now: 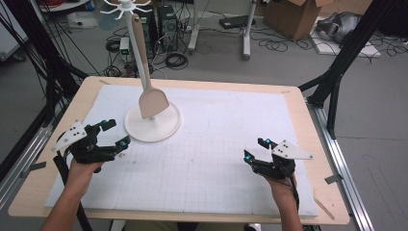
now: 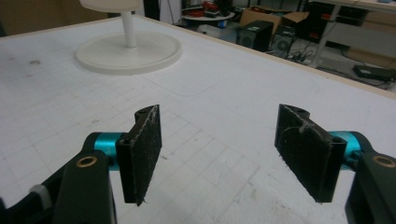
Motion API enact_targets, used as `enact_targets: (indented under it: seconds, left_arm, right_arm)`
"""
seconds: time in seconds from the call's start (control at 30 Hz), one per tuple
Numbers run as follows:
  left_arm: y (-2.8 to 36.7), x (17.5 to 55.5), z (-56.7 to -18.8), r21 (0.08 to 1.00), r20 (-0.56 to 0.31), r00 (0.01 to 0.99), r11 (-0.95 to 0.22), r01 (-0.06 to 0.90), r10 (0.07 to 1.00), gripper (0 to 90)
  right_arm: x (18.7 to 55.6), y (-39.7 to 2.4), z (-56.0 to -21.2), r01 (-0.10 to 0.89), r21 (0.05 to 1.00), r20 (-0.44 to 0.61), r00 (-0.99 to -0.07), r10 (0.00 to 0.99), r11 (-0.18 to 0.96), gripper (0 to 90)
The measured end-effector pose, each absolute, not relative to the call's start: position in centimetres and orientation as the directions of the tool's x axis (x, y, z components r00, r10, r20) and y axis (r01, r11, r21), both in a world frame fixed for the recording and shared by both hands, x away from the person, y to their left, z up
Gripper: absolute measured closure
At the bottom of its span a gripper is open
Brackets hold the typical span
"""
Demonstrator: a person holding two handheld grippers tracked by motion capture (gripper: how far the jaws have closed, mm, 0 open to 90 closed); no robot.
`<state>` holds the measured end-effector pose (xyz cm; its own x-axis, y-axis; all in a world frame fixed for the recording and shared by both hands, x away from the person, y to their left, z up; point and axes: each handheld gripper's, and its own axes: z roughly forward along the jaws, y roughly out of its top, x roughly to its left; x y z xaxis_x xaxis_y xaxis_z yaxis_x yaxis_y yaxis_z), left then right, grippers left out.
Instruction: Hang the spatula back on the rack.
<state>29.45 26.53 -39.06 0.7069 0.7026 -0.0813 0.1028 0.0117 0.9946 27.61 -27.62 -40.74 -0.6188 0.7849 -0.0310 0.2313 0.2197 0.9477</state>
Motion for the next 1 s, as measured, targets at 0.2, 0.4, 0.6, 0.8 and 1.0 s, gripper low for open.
enact_targets:
  seconds: [0.2, 0.4, 0.6, 0.8, 1.0]
  left_arm:
    - [26.3, 28.9, -40.3, 0.992, -0.089, 0.697, 0.002, 0.126, 0.712, 14.2]
    - [25.9, 28.6, -40.8, 0.991, -0.097, 0.700, 0.001, 0.136, 0.707, 14.5]
    - [25.6, 28.7, -41.1, 0.989, -0.100, 0.700, -0.004, 0.145, 0.707, 14.6]
    - [25.6, 28.7, -41.5, 0.987, -0.113, 0.692, 0.003, 0.159, 0.713, 14.6]
    - [25.5, 28.8, -41.8, 0.987, -0.118, 0.681, 0.011, 0.158, 0.723, 14.7]
  right_arm:
    - [27.0, -28.1, -41.7, 0.240, 0.949, -0.025, -0.592, 0.805, 0.206, 29.9]
    - [26.7, -27.9, -42.2, 0.251, 0.945, -0.021, -0.591, 0.806, 0.209, 29.8]
    - [26.7, -27.9, -42.2, 0.243, 0.947, -0.031, -0.587, 0.809, 0.212, 29.8]
    - [26.6, -28.0, -42.3, 0.255, 0.945, -0.015, -0.589, 0.808, 0.203, 29.8]
    - [26.7, -28.2, -42.3, 0.254, 0.946, -0.014, -0.590, 0.808, 0.202, 29.8]
